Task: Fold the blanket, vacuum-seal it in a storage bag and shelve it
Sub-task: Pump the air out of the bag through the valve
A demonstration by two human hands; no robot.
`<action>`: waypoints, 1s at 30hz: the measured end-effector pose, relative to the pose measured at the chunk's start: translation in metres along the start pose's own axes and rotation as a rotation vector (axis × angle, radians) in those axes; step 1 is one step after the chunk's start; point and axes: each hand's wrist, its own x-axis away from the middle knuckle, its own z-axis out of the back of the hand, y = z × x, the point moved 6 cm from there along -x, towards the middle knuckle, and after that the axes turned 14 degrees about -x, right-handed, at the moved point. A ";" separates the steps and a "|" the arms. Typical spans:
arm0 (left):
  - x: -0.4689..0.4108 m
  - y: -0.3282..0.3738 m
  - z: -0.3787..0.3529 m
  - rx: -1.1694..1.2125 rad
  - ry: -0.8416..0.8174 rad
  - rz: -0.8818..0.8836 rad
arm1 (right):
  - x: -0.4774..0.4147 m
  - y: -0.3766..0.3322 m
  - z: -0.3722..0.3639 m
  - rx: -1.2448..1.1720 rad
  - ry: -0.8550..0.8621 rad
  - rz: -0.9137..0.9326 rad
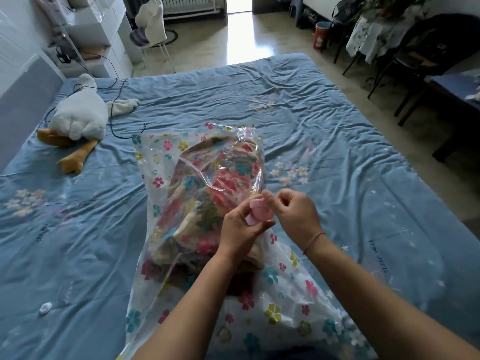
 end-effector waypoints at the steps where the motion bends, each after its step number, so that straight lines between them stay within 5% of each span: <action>1: -0.002 0.001 0.002 0.004 0.008 0.004 | -0.002 -0.018 0.005 -0.059 0.026 0.066; 4: -0.008 -0.001 0.003 0.001 0.013 0.019 | 0.002 -0.084 0.026 -0.357 0.154 0.352; 6: -0.008 0.000 0.002 -0.010 -0.004 0.019 | 0.004 -0.089 0.027 -0.349 0.219 0.445; 12: -0.002 0.001 -0.002 -0.026 -0.027 0.006 | -0.003 0.009 -0.001 0.087 -0.010 -0.008; 18: -0.010 0.001 0.003 -0.033 0.004 0.001 | 0.003 -0.092 0.030 -0.428 0.166 0.394; 21: -0.008 0.001 0.002 -0.039 0.000 0.007 | 0.007 -0.061 0.015 -0.406 0.127 0.310; 25: 0.000 0.002 0.000 -0.049 -0.013 -0.003 | 0.006 0.012 -0.002 -0.042 0.023 -0.026; 30: -0.006 0.001 0.005 -0.017 0.011 0.019 | 0.003 -0.070 0.021 -0.403 0.157 0.287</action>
